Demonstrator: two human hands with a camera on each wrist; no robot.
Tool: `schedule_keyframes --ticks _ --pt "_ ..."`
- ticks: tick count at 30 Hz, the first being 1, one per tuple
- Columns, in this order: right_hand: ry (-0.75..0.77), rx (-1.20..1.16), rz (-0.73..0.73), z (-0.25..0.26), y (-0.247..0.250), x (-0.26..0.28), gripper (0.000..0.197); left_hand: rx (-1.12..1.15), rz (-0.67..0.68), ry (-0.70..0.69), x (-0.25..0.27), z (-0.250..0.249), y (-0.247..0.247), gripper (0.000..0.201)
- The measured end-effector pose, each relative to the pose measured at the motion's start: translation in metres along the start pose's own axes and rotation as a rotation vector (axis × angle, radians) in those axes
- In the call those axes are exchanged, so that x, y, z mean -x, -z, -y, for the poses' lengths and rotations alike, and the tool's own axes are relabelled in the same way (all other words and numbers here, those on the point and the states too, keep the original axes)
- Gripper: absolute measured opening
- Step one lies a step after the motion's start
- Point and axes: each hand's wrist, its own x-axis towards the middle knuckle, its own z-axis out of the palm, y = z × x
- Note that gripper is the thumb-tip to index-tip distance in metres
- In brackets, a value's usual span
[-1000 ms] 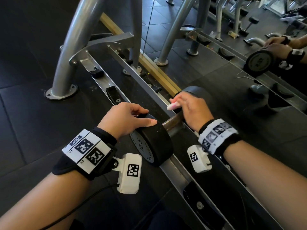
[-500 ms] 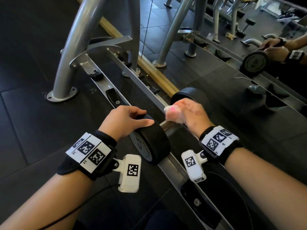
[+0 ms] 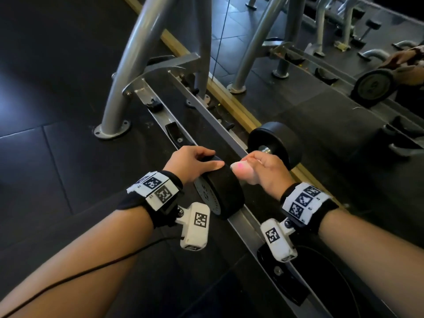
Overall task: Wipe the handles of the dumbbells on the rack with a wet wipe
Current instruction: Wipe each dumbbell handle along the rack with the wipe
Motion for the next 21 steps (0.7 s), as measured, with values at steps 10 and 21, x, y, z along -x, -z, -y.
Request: schedule_keyframes --ticks 10,21 --pt "-0.21 -0.587 -0.231 0.008 0.073 0.071 0.023 -0.05 0.072 -0.162 0.0 0.003 -0.011 0.018" --pt "-0.415 -0.859 -0.403 -0.028 0.141 0.214 0.034 -0.401 -0.081 -0.185 0.02 -0.032 -0.039 0.038"
